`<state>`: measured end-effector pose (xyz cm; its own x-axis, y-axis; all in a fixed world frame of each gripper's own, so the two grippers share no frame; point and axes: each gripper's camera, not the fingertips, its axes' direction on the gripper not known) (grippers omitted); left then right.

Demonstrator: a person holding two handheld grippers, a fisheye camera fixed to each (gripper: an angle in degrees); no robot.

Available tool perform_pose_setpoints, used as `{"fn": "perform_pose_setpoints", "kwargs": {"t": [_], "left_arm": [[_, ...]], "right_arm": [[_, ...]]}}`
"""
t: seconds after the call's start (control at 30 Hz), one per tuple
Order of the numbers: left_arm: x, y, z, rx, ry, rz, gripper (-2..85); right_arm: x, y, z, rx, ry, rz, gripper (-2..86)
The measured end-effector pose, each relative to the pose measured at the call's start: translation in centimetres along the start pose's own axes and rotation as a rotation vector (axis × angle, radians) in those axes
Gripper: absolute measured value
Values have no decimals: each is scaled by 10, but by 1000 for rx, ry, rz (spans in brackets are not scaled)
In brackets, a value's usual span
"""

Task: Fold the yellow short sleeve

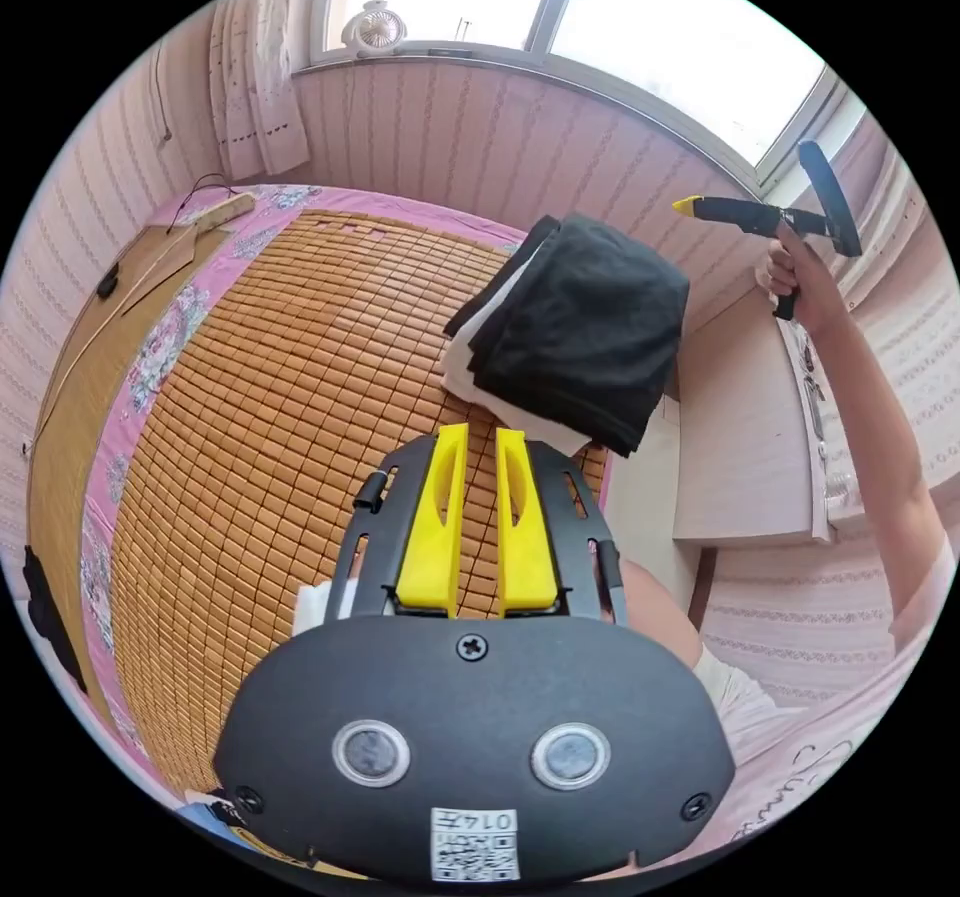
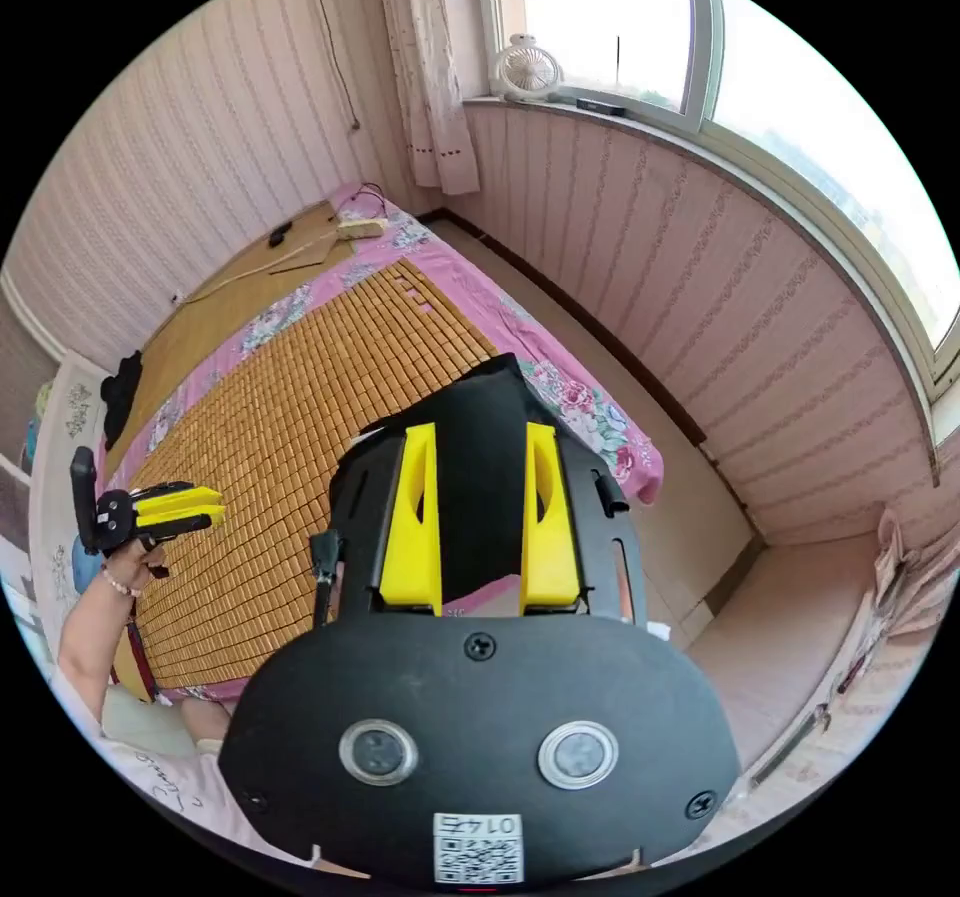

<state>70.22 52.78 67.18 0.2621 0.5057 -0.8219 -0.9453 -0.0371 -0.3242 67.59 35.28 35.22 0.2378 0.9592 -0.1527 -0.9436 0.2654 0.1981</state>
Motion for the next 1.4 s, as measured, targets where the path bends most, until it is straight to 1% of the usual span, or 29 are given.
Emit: {"fn": "perform_pose_setpoints", "kwargs": {"t": [0.03, 0.07, 0.1, 0.13, 0.17, 0.23, 0.27, 0.3, 0.33, 0.37, 0.43, 0.47, 0.53, 0.57, 0.63, 0.67, 0.73, 0.77, 0.83, 0.87, 0.9, 0.93, 0.97, 1.03, 1.07, 1.13, 1.17, 1.23, 1.4], "left_arm": [[-7, 32, -2, -5, -1, 3, 59], [-10, 52, -4, -5, -3, 7, 59], [-16, 96, -8, -10, -2, 4, 60], [-21, 146, -14, -26, 20, -29, 60], [-23, 173, -18, -31, 35, -49, 60], [-22, 286, -42, -48, 1, -144, 60], [-20, 314, -50, -46, -21, -173, 60], [-15, 367, -68, -29, -54, -252, 59], [-11, 416, -91, 30, -64, -330, 59], [-8, 439, -103, 67, -67, -365, 58], [1, 519, -156, 187, -92, -492, 56], [4, 537, -169, 221, -102, -522, 56], [23, 607, -220, 381, -159, -611, 55], [29, 623, -230, 416, -176, -625, 55], [55, 689, -262, 511, -258, -686, 56], [61, 706, -268, 523, -277, -705, 57], [84, 774, -283, 552, -334, -792, 60], [90, 792, -285, 556, -349, -816, 61], [110, 862, -286, 548, -424, -931, 64], [115, 880, -285, 543, -442, -964, 65], [122, 916, -281, 533, -464, -1038, 68], [127, 951, -276, 531, -468, -1119, 71], [129, 968, -274, 534, -465, -1160, 72], [137, 1031, -271, 577, -452, -1308, 77], [138, 1044, -271, 588, -455, -1338, 78], [142, 1092, -277, 619, -504, -1441, 79], [142, 1102, -280, 625, -522, -1464, 79], [132, 1139, -293, 639, -582, -1536, 81], [87, 1202, -320, 631, -671, -1660, 84]], "right_arm": [[-3, 29, -2, 69, -39, -29, 111], [-5, 46, -2, 100, -39, -43, 110], [-11, 85, 0, 140, -32, -63, 101], [-19, 127, 5, 150, -36, -93, 94], [-23, 148, 9, 141, -37, -98, 91], [-40, 229, 29, 59, -73, -93, 87], [-46, 247, 35, 27, -87, -88, 86], [-59, 279, 45, -58, -119, -82, 85], [-75, 306, 53, -129, -162, -83, 82], [-85, 318, 56, -150, -182, -91, 81], [-131, 343, 65, -228, -253, -172, 79], [-145, 345, 67, -240, -262, -206, 80], [-207, 338, 63, -217, -319, -383, 92], [-223, 334, 60, -196, -338, -428, 93], [-289, 318, 51, -143, -411, -579, 97], [-306, 314, 49, -141, -427, -617, 98], [-382, 305, 39, -125, -488, -780, 100], [-402, 305, 36, -118, -503, -824, 100], [-484, 312, 25, -97, -554, -989, 98], [-503, 316, 24, -96, -566, -1027, 96], [-544, 325, 24, -98, -586, -1104, 94], [-584, 338, 29, -109, -594, -1179, 96], [-604, 344, 33, -127, -591, -1215, 98], [-681, 373, 50, -246, -573, -1352, 107], [-700, 381, 53, -264, -567, -1389, 108], [-769, 416, 53, -245, -532, -1557, 110], [-785, 424, 53, -237, -520, -1602, 110], [-852, 454, 55, -249, -492, -1744, 111], [-976, 493, 50, -335, -572, -1841, 114]]}}
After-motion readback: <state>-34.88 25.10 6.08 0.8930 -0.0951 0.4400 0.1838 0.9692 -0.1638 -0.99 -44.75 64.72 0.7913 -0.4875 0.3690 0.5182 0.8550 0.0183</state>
